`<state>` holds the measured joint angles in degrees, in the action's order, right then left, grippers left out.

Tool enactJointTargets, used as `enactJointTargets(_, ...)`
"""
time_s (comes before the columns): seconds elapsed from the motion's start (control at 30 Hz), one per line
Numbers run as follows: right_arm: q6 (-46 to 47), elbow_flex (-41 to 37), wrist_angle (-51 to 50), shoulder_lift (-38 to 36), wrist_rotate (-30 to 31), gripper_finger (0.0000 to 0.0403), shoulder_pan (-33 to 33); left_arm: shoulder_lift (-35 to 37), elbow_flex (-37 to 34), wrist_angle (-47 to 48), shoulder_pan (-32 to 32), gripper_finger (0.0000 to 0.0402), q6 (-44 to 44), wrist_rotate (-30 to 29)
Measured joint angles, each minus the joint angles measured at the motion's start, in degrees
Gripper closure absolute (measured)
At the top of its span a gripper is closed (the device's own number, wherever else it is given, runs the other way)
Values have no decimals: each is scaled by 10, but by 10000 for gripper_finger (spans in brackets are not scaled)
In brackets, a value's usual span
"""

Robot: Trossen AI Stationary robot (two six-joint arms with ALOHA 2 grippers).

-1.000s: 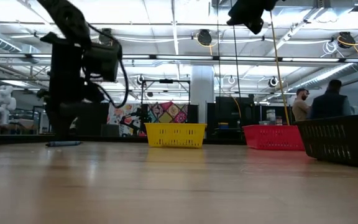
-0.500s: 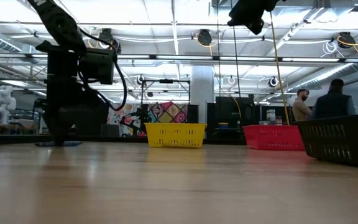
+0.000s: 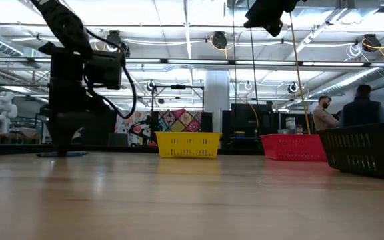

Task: Sort crayons
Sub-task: Put the blue crayon into the red bin

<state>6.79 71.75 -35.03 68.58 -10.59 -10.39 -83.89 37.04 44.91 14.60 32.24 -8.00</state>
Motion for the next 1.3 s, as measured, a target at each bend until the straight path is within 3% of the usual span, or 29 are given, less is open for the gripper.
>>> enactJointTargets(0.2, 0, 0, -1, 0, 0, 310, 0, 48, 10, 7, -20, 400, -13, 77)
enactJointTargets(0.4, 0, 0, -14, 0, -20, 310, 0, 107, 11, -20, -50, 401, -12, 80)
enactJointTargets(0.5, 0, 0, -18, 2, -61, 310, 5, 128, 11, -71, -67, 401, -12, 72)
enactJointTargets(0.8, 15, 1, -7, 40, -72, 310, 70, 157, 12, -265, -114, 402, -39, 71)
enactJointTargets(1.13, -39, 0, 29, 129, 75, 309, 137, 156, 12, -466, -153, 401, -117, 75)
enactJointTargets(1.3, -40, 0, 81, 169, 95, 309, 157, 156, 12, -533, -162, 398, -150, 76)
